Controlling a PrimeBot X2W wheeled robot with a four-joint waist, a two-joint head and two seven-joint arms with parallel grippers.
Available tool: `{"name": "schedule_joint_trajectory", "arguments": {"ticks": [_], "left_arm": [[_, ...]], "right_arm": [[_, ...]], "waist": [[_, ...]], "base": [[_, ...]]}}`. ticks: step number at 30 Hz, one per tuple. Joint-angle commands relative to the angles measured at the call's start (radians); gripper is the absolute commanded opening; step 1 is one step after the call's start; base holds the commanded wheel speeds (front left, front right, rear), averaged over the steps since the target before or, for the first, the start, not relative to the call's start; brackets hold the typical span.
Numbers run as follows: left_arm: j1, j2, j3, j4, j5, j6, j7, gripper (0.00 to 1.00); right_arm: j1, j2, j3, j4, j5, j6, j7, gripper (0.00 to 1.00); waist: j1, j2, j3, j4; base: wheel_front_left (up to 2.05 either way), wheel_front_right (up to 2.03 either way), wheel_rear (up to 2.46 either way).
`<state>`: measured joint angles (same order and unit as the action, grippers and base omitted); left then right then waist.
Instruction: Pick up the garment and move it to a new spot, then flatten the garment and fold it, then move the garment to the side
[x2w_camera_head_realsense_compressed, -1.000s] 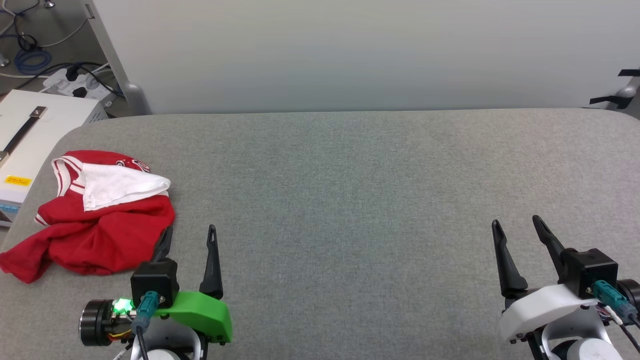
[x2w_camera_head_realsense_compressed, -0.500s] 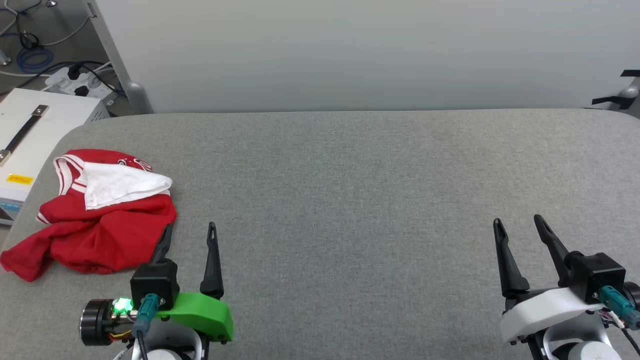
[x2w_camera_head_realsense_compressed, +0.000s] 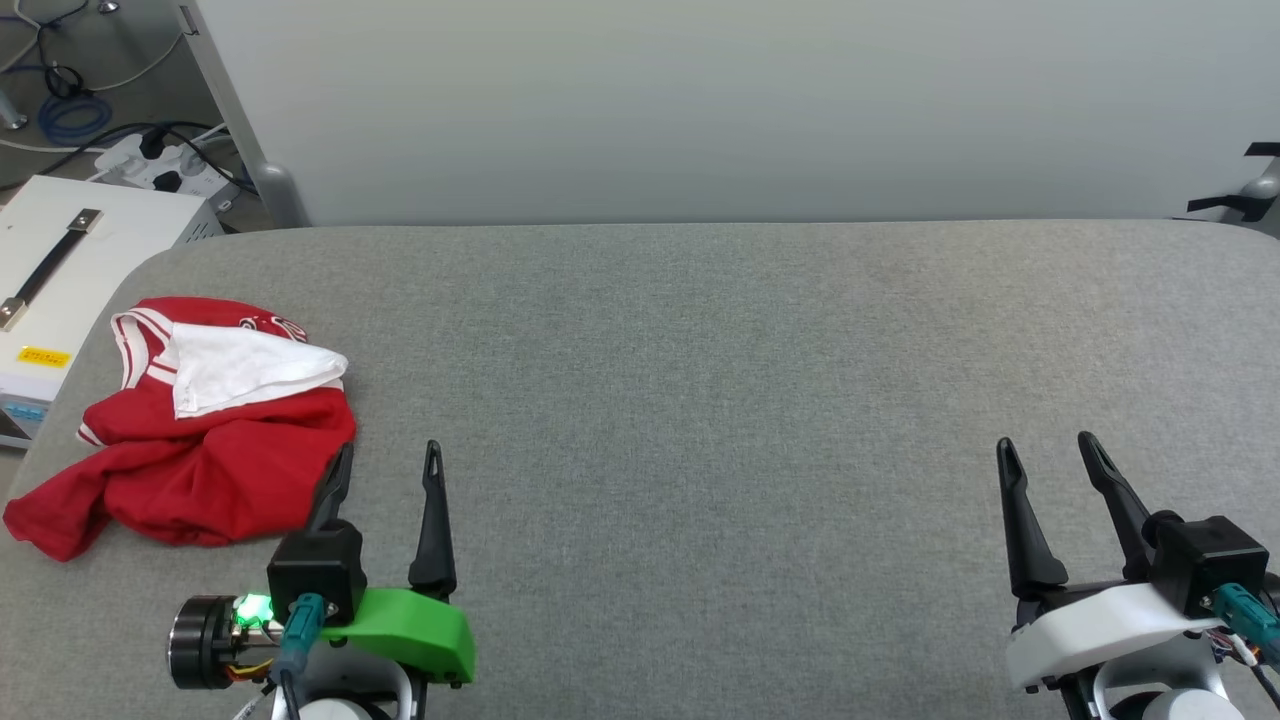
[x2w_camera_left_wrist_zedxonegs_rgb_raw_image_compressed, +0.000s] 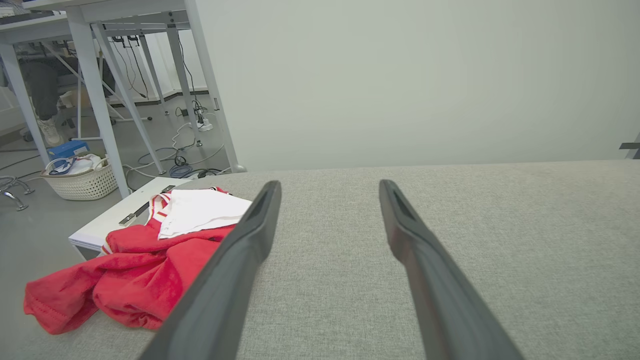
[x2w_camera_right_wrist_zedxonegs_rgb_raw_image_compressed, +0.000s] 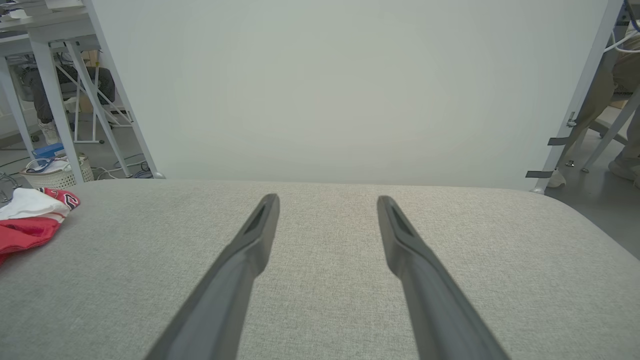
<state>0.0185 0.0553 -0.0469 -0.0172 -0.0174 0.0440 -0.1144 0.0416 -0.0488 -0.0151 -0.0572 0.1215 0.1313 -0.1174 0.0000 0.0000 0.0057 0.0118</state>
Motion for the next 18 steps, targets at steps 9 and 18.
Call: {"name": "schedule_joint_trajectory", "arguments": {"ticks": [9, 18], "left_arm": [[0.005, -0.002, -0.007, 0.000, -0.009, 0.006, -0.028, 1.00], [0.009, -0.003, -0.010, 0.008, -0.017, 0.007, -0.047, 1.00]], "right_arm": [[0.025, -0.001, -0.003, -0.009, 0.025, 0.000, -0.027, 1.00], [0.034, -0.001, -0.004, -0.013, 0.037, 0.000, -0.046, 1.00]], "waist": [[0.0000, 0.0000, 0.001, 0.002], [0.0000, 0.0000, 0.003, 0.004]], "base": [[0.00, 0.00, 0.00], [0.00, 0.00, 0.00]]}}
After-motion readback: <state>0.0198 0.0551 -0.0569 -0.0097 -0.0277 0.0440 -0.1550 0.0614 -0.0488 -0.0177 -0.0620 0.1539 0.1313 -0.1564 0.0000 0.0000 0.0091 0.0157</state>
